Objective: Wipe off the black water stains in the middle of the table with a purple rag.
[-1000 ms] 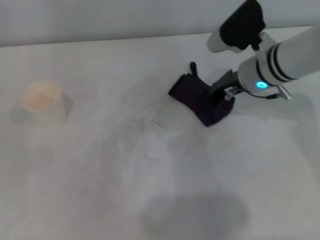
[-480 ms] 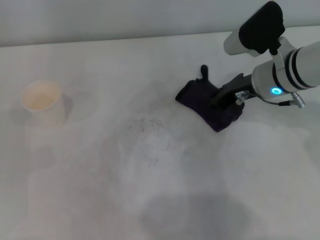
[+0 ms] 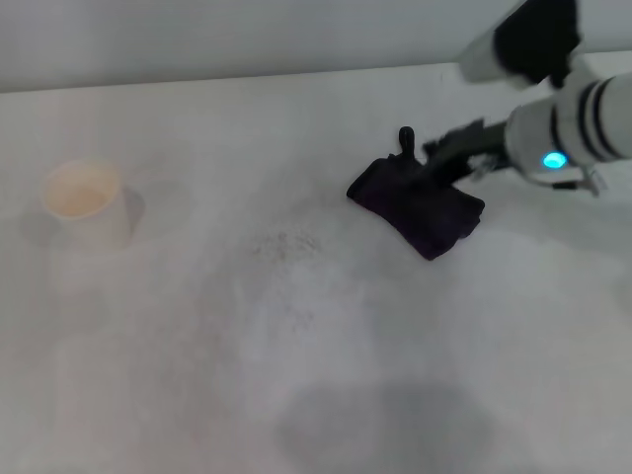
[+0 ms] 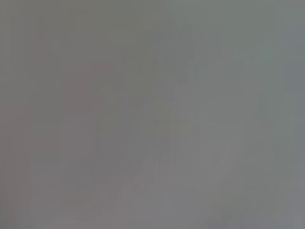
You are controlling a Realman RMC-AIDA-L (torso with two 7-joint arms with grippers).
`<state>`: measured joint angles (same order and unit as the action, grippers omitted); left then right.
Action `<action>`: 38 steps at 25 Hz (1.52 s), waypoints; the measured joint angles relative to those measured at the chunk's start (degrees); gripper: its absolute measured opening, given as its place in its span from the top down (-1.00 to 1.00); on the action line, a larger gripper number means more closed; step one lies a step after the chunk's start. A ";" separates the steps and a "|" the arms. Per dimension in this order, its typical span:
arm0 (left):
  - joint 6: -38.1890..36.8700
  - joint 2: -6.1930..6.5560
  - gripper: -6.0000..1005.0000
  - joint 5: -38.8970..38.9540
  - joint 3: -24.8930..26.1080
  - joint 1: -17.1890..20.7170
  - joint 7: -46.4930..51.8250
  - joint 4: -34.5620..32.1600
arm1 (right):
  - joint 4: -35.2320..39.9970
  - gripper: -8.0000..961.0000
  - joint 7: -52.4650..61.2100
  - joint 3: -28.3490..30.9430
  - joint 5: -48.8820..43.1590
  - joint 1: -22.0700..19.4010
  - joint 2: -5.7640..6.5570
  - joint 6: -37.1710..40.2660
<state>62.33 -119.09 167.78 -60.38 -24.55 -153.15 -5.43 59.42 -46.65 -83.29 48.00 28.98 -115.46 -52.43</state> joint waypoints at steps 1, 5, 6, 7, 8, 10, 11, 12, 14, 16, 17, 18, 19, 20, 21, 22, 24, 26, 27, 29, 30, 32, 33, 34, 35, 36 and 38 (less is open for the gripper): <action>0.00 0.00 -0.78 0.01 0.00 0.05 -0.01 -0.09 | 0.41 -0.26 -1.51 1.46 1.61 -0.61 0.01 0.41; 0.00 0.00 -0.78 0.00 -0.01 0.12 -0.07 -0.25 | -1.65 -0.60 -12.62 9.81 17.84 -3.26 0.03 1.70; -0.01 0.00 -0.78 0.01 -0.01 0.15 -0.10 -0.33 | -3.14 -0.65 -16.25 12.02 22.45 -3.75 0.04 1.63; -0.05 0.00 -0.78 0.01 0.00 0.15 -0.13 -0.42 | -5.67 -0.69 -21.23 14.66 28.96 -4.06 0.10 0.94; -0.13 0.00 -0.78 0.00 -0.01 0.14 -0.17 -0.53 | -8.39 -0.74 -26.62 17.16 35.59 -4.29 0.14 -0.11; -0.34 0.00 -0.78 0.00 -0.01 0.09 -0.22 -0.77 | -15.62 -0.83 -37.89 22.93 48.43 -4.47 0.19 -3.66; -0.34 0.00 -0.78 0.00 -0.01 0.09 -0.22 -0.77 | -18.43 -0.83 -41.68 25.09 52.64 -4.53 0.19 -5.07; -0.47 0.00 -0.78 0.00 0.00 0.00 -0.24 -0.87 | -22.83 -0.83 -46.58 28.16 57.91 -4.55 0.17 -6.67; -0.52 0.00 -0.78 0.01 0.10 -0.05 -0.25 -0.88 | -31.77 -0.83 -56.89 33.49 68.63 -4.61 0.06 -9.62; -0.54 0.00 -0.78 0.01 0.22 -0.05 -0.26 -0.91 | -40.07 -0.83 -69.66 37.50 77.83 -4.66 -0.05 -12.31; -0.54 0.00 -0.78 0.00 0.25 -0.05 -0.27 -0.91 | -43.65 -0.83 -77.15 39.16 81.29 -4.73 -0.15 -13.19; -0.55 0.00 -0.78 0.01 0.27 -0.05 -0.27 -0.91 | -46.52 -0.83 -83.42 40.39 83.71 -4.73 -0.22 -13.38; -0.55 0.00 -0.78 0.01 0.28 -0.05 -0.27 -0.91 | -49.61 -0.83 -91.15 41.79 86.06 -4.67 -0.25 -13.31; -0.55 0.00 -0.78 0.00 0.27 -0.05 -0.28 -0.91 | -51.51 -0.83 -96.46 42.76 87.36 -4.57 -0.26 -13.05; -0.55 0.00 -0.78 0.00 0.27 -0.05 -0.28 -0.91 | -53.22 -0.83 -100.72 44.12 87.95 -4.43 -0.28 -12.31; -0.55 0.00 -0.78 0.00 0.27 -0.07 -0.29 -0.91 | -54.84 -0.83 -105.06 45.69 88.33 -4.24 -0.31 -11.24; -0.55 0.00 -0.78 0.00 0.27 -0.12 -0.30 -0.91 | -56.22 -0.83 -108.83 47.78 88.44 -4.00 -0.35 -9.50; -0.55 0.00 -0.78 0.01 0.27 -0.17 -0.30 -0.91 | -56.70 -0.83 -109.45 48.88 88.52 -3.91 -0.32 -8.27; -0.55 0.00 -0.78 0.01 0.27 -0.20 -0.30 -0.90 | -56.70 -0.83 -109.23 49.02 88.57 -3.91 -0.28 -8.09; -0.47 -0.04 -0.78 0.00 0.26 -0.21 -0.23 -0.90 | -56.43 -0.82 -108.97 49.06 88.61 -3.87 -0.16 -8.02; -0.47 -0.04 -0.78 0.00 0.26 -0.21 -0.23 -0.90 | -56.19 -0.82 -108.87 49.08 88.63 -3.82 -0.11 -7.99; -0.30 -0.17 -0.78 0.00 0.26 -0.22 -0.10 -0.89 | -55.55 -0.82 -108.61 49.12 88.66 -3.73 -0.03 -7.78; -0.28 -0.22 -0.78 0.00 0.38 -0.24 0.00 -0.90 | -55.28 -0.82 -108.48 49.14 88.69 -3.67 0.01 -7.69; -0.33 -0.25 -0.78 0.00 0.55 -0.28 0.08 -0.88 | -55.11 -0.82 -108.33 49.15 88.70 -3.58 0.03 -7.53; -0.46 -0.25 -0.78 0.01 0.81 -0.47 0.14 -0.82 | -55.01 -0.82 -108.27 49.17 88.71 -3.45 0.05 -7.30; -0.50 -0.25 -0.78 0.00 0.90 -0.66 0.13 -0.72 | -54.96 -0.82 -108.27 49.18 88.72 -3.31 0.07 -7.02; -0.52 -0.25 -0.78 -0.02 0.89 -0.97 -0.02 -0.50 | -54.96 -0.83 -108.27 49.20 88.75 -3.04 0.04 -5.79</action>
<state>61.81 -119.34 167.75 -59.49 -25.53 -153.18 -5.93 4.47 -154.92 -34.09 136.75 25.94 -115.42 -58.22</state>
